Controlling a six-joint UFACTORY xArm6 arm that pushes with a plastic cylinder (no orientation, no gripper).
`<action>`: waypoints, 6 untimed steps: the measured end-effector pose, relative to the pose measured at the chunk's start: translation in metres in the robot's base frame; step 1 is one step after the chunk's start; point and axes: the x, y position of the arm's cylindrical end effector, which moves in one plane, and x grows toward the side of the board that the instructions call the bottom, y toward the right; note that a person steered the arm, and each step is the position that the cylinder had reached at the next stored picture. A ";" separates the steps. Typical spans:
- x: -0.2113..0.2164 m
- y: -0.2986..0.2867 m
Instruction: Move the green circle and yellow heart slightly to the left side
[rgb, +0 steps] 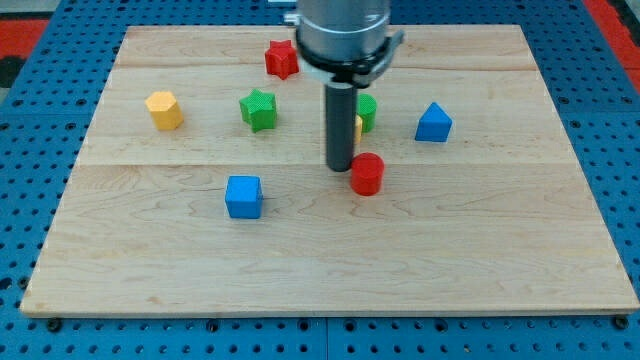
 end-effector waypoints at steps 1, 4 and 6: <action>-0.012 0.014; -0.056 0.030; -0.056 0.007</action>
